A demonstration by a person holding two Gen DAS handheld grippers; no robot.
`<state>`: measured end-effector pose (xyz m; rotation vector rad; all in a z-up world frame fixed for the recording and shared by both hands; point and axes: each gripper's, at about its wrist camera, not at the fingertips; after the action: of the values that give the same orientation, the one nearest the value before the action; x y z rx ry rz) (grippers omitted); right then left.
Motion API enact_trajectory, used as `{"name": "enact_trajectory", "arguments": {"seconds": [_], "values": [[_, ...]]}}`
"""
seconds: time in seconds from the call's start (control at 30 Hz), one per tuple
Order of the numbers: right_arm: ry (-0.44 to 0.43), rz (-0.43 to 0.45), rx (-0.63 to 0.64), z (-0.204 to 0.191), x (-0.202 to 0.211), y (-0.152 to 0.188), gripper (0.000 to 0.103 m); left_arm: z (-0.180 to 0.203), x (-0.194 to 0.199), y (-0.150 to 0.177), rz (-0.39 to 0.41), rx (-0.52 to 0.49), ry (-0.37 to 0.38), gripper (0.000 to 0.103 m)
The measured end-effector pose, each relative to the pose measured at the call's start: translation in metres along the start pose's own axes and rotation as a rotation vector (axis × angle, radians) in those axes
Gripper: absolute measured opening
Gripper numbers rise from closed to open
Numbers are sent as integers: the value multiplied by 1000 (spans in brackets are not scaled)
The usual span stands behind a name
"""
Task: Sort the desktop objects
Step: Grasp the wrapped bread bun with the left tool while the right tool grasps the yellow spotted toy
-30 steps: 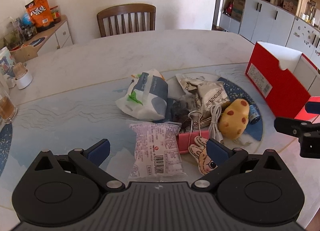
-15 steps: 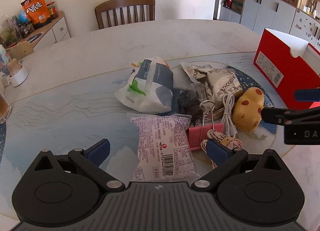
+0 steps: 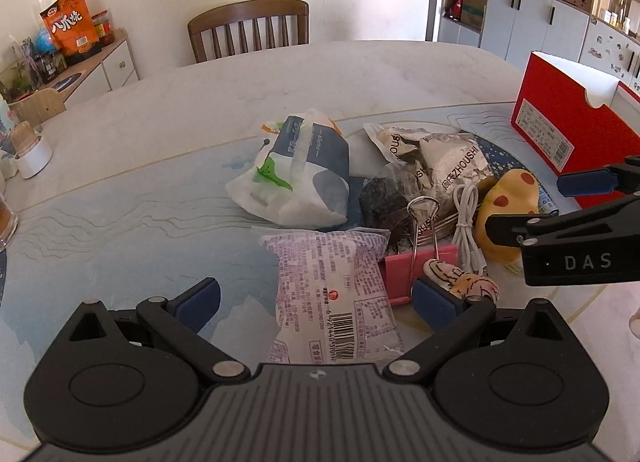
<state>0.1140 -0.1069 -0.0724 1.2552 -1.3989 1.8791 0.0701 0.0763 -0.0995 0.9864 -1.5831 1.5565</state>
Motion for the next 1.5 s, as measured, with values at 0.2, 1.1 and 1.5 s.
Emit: {"name": "enact_trajectory", "arguments": {"seconds": [0.2,1.1,1.5], "values": [[-24,1,1,-2,-6,0,85,-5,-5,3,-6,12,11,98],[-44,-7,-48,1,0,3,65,-8,-1,8,-5,19,94,53],[-47,11,-56,6,27,10,65,-3,27,7,13,36,120,53]]}}
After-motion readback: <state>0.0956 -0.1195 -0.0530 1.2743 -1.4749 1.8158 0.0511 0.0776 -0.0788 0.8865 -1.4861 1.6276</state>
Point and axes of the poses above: each gripper's, at about its wrist camera, not at the fingertips, and x roughly against the way its jaws point, z to its right, y to its underside, and after that the axes turned 13 degrees about -z, right-handed
